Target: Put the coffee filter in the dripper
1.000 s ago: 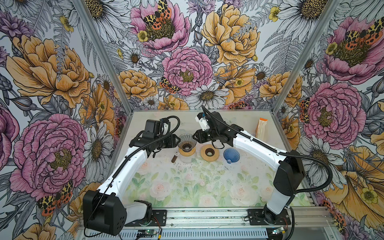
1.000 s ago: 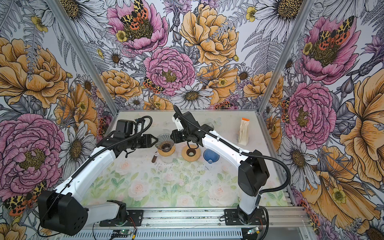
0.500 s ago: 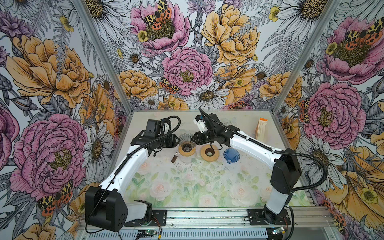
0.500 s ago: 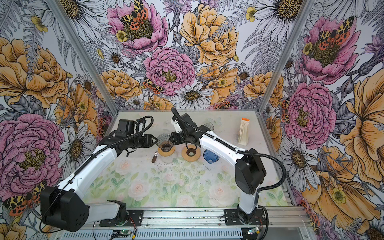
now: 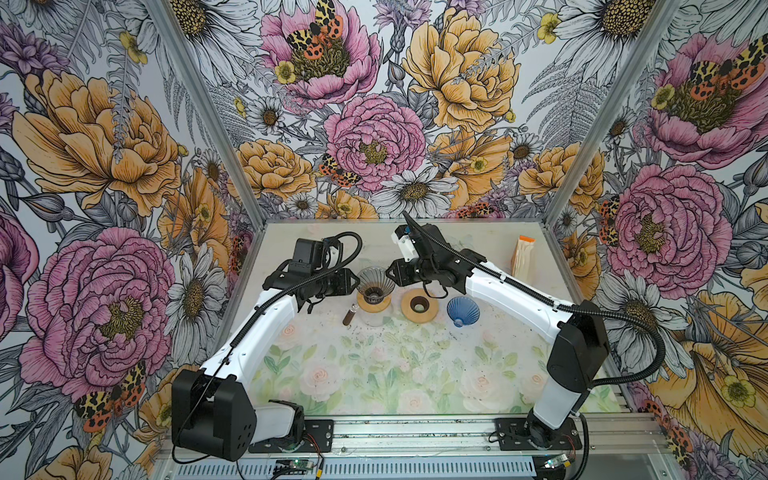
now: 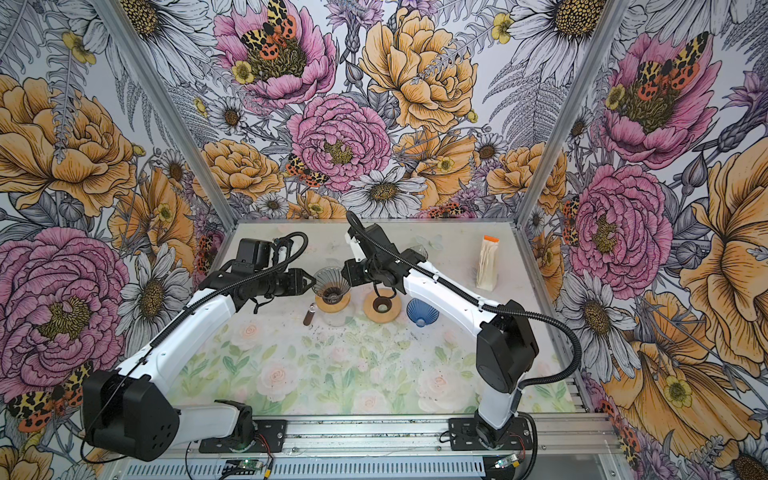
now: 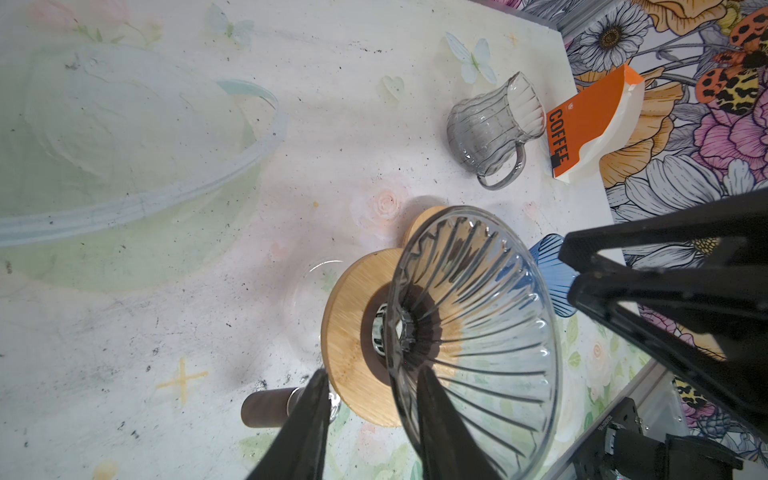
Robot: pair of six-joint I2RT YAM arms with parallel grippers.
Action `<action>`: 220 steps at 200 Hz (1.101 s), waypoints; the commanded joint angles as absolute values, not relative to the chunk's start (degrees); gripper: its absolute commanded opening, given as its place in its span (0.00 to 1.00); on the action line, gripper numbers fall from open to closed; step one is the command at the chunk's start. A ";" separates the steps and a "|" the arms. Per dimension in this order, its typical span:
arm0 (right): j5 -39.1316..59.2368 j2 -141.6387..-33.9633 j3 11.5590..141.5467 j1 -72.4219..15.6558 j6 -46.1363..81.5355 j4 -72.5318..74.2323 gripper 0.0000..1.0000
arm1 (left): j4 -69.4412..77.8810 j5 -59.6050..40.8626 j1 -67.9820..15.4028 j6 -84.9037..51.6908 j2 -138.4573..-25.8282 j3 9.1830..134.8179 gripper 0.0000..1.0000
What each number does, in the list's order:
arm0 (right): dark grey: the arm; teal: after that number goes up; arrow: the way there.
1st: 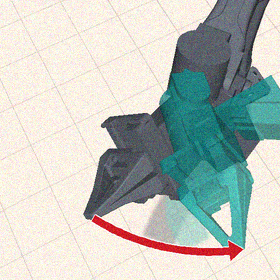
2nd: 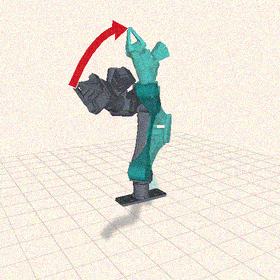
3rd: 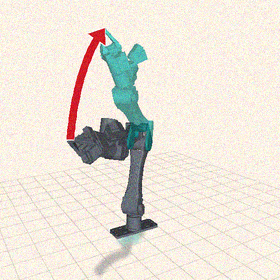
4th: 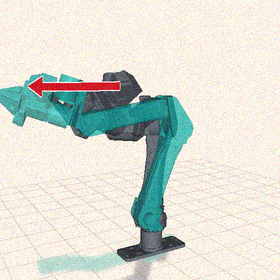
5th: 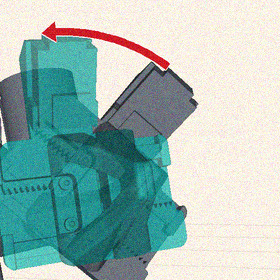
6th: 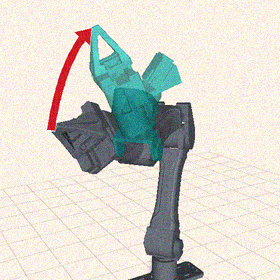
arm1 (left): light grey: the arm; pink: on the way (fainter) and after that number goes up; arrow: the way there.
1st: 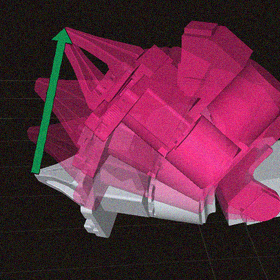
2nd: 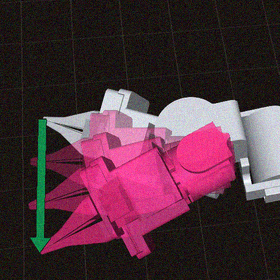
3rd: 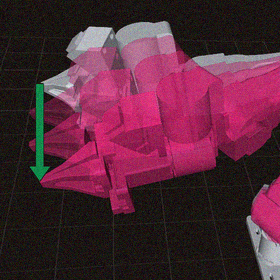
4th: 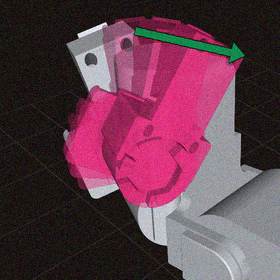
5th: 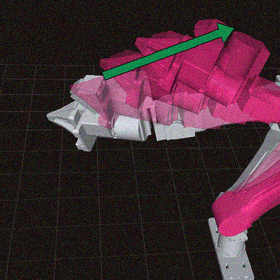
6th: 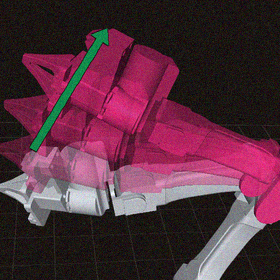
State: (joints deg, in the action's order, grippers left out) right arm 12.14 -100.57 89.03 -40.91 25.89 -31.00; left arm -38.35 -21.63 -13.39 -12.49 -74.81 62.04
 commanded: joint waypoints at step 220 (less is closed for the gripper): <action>13.09 -104.94 90.26 -40.77 29.07 -31.64 0.24 | -38.20 -23.91 -13.45 -12.04 -78.05 64.49 0.24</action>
State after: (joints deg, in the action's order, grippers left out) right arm 13.32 -103.85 89.03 -40.80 28.51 -31.38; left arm -38.33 -22.74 -13.39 -12.49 -77.38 63.11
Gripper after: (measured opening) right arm 0.244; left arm 0.249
